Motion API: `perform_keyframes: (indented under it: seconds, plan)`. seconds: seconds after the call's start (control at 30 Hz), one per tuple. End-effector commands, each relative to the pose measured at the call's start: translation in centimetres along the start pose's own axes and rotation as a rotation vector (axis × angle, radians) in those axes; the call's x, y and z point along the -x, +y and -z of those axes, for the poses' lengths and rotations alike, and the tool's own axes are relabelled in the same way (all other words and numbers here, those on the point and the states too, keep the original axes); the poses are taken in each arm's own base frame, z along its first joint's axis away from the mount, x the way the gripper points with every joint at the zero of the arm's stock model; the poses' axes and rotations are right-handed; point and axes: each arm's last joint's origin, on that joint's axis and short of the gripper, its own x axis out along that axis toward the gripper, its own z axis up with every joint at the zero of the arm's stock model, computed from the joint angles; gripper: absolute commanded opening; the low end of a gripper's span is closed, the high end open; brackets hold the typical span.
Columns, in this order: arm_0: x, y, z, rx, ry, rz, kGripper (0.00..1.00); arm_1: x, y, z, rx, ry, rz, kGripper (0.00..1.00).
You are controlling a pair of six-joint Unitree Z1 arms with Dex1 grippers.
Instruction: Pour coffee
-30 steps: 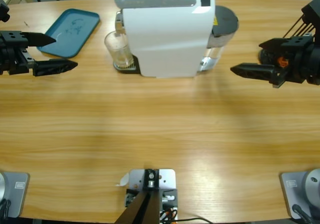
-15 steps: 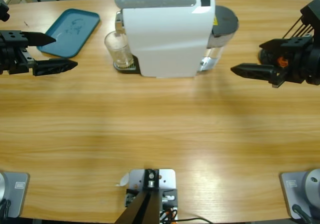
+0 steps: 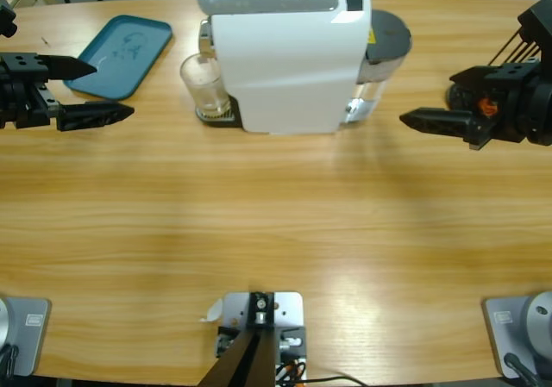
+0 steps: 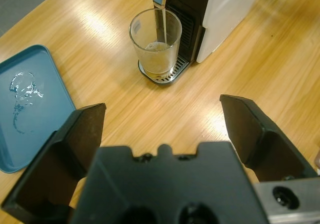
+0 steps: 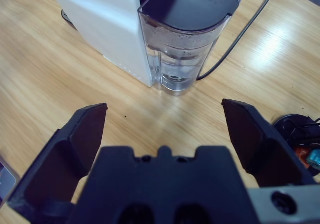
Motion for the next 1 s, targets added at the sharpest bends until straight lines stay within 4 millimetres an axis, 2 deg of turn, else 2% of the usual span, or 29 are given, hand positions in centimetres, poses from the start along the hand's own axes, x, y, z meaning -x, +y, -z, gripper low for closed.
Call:
perform_keyframes:
  seconds: [0.03,0.27,1.0]
  plan:
    - [-0.20,-0.19,-0.12,0.001,0.006,0.008,1.000,-0.83,-0.27,1.04,-0.015,0.047,0.023,1.000]
    - [0.24,-0.35,0.08,0.001,-0.001,0.006,1.000,-0.91,-0.31,1.10,-0.015,0.052,0.031,1.000]
    - [-0.29,-0.19,-0.05,0.004,0.011,0.009,1.000,-1.01,-0.41,1.13,-0.016,0.057,0.051,1.000]
